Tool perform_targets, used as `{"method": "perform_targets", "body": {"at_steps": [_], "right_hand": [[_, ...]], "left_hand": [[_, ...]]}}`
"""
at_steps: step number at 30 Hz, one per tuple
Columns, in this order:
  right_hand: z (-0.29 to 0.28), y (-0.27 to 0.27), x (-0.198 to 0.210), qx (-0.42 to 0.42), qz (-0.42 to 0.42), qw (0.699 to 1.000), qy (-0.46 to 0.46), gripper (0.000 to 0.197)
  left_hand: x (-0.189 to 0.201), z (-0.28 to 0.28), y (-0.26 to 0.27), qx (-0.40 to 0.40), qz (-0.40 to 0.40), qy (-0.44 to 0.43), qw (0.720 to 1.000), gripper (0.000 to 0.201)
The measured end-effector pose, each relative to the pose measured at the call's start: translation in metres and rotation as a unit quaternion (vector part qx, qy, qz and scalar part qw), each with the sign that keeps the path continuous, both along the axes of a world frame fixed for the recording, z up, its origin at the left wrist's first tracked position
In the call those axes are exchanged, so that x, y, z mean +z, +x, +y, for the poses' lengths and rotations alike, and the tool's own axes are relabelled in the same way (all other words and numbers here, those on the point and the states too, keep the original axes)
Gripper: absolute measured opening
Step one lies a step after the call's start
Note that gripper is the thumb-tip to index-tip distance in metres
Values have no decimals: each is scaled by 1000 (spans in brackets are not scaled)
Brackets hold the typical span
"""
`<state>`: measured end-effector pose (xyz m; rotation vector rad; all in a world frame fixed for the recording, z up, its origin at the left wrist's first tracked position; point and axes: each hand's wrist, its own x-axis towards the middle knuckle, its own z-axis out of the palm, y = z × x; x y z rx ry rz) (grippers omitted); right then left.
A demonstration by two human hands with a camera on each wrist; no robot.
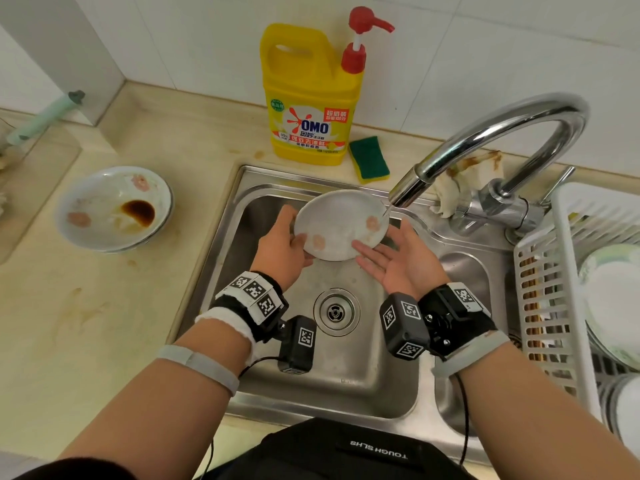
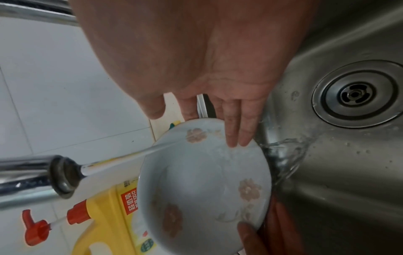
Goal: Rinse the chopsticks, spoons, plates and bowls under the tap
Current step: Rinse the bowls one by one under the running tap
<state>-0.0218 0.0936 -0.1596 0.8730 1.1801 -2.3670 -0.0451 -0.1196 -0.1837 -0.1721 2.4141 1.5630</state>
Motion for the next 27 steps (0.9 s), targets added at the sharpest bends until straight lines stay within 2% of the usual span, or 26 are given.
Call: {"method": "perform_targets", "body": {"at_steps": [5,9,12,15,18,22,27], "right_hand": [[2,6,-2,17,-22,1000,-10,41],[3,6,-1,-11,-34,999,-21,46],[3,2,0,-57,-17,996,-69,26],[7,0,-4,-71,5,996,-53,36],[12,1,-8,-80,11,996,-31,45],[21,2,-14,-47,10,999,-5,50],[29,2,-13,-18,17,999,39,49]], "left_hand": [[-11,1,6,23,22,30,999,17],[-13,1,6,12,47,29,998,19],[-12,6,9,8,47,61,997,28],[-13,10,11,15,11,112,994,34],[-9,10,11,11,-48,169,984,32],[-2,9,7,34,-118,276,953,26],[-2,16,4,63,-157,299,939,20]]}}
